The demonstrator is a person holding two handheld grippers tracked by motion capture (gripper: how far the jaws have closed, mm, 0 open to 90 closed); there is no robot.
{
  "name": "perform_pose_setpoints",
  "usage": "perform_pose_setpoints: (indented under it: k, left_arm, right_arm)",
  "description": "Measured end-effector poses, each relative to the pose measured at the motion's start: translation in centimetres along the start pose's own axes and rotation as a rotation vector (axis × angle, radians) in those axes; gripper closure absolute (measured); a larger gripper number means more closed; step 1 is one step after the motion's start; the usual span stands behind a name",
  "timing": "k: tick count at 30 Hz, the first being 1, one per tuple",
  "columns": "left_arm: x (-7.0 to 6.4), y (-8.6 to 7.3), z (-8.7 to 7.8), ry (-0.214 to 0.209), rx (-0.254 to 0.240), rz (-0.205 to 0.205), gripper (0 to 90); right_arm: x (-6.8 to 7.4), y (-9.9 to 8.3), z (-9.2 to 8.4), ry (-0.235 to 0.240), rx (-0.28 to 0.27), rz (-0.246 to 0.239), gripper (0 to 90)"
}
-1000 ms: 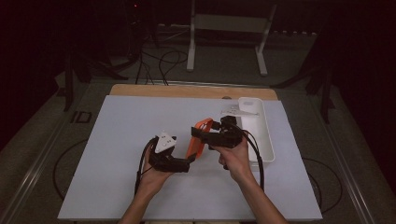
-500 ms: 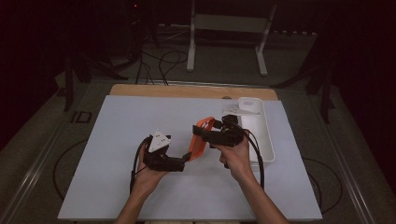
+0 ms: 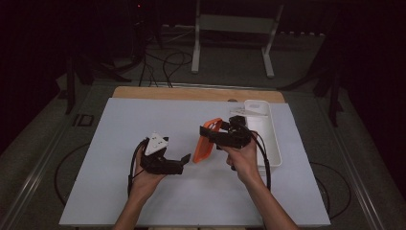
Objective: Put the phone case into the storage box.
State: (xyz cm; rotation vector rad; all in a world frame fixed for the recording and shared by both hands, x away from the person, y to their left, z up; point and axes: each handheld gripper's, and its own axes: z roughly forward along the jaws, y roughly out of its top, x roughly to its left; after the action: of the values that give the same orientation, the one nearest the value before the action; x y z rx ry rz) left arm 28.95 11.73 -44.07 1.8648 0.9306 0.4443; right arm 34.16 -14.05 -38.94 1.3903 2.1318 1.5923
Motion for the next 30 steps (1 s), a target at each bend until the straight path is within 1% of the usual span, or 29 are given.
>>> perform_pose_setpoints:
  k: [6, 13, 17, 20, 30]
  left_arm:
    - [0.4, -0.1, -0.4, 0.012, -0.004, -0.008, 2.4]
    - [0.8, -0.3, -0.8, 0.017, 0.001, -0.007, 2.0]
    - [1.2, -0.6, -1.1, 0.026, 0.002, -0.009, 1.8]
    - [1.6, -0.7, -1.4, 0.030, 0.002, -0.014, 1.7]
    - [2.3, -1.3, -2.0, 0.040, 0.013, -0.017, 1.3]
  right_arm:
    - [-0.3, 0.2, -0.2, -0.009, -0.006, 0.002, 16.3]
    - [-0.4, 0.4, -0.3, -0.024, -0.009, -0.004, 16.3]
    - [-0.4, 0.7, -0.4, -0.046, -0.009, -0.024, 16.3]
    - [-0.2, 1.1, -0.6, -0.053, -0.012, -0.041, 16.3]
    - [-0.8, 1.4, -0.6, -0.081, -0.011, -0.047, 16.3]
